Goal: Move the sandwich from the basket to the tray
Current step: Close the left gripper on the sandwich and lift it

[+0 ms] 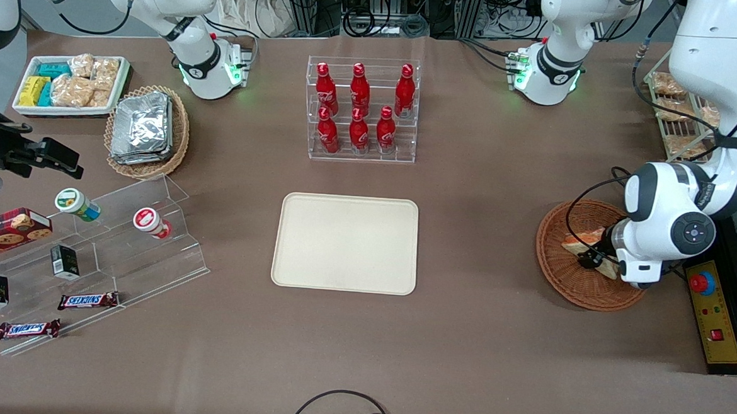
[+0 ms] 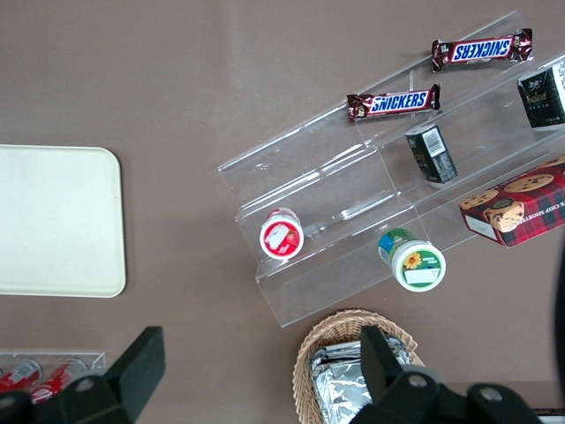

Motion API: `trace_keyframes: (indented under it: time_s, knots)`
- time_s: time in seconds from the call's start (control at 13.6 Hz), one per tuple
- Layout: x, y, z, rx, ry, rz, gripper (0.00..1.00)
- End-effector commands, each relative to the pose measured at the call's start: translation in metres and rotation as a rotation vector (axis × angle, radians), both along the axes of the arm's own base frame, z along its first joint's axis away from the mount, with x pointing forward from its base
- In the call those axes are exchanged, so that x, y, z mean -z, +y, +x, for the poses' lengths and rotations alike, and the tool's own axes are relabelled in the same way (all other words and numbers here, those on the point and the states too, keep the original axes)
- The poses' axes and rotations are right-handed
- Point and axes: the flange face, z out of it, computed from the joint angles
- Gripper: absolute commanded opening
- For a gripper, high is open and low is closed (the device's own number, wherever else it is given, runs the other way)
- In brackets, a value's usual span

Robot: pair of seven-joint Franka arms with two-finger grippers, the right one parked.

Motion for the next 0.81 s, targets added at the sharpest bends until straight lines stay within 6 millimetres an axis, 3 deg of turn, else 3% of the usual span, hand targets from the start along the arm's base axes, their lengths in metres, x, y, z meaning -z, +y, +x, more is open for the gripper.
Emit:
trace_keyframes:
  time_s: [0.0,0.15,0.29,0.74]
  knots:
    - [0.0,-0.001,0.006,-0.021,-0.015,0.001,0.68]
    - [-0.001,-0.001,0.007,-0.02,-0.018,0.004,0.25]
    - [-0.005,0.0,0.009,-0.019,-0.024,0.006,0.0]
    - [-0.048,-0.005,0.036,0.008,-0.074,0.006,0.0]
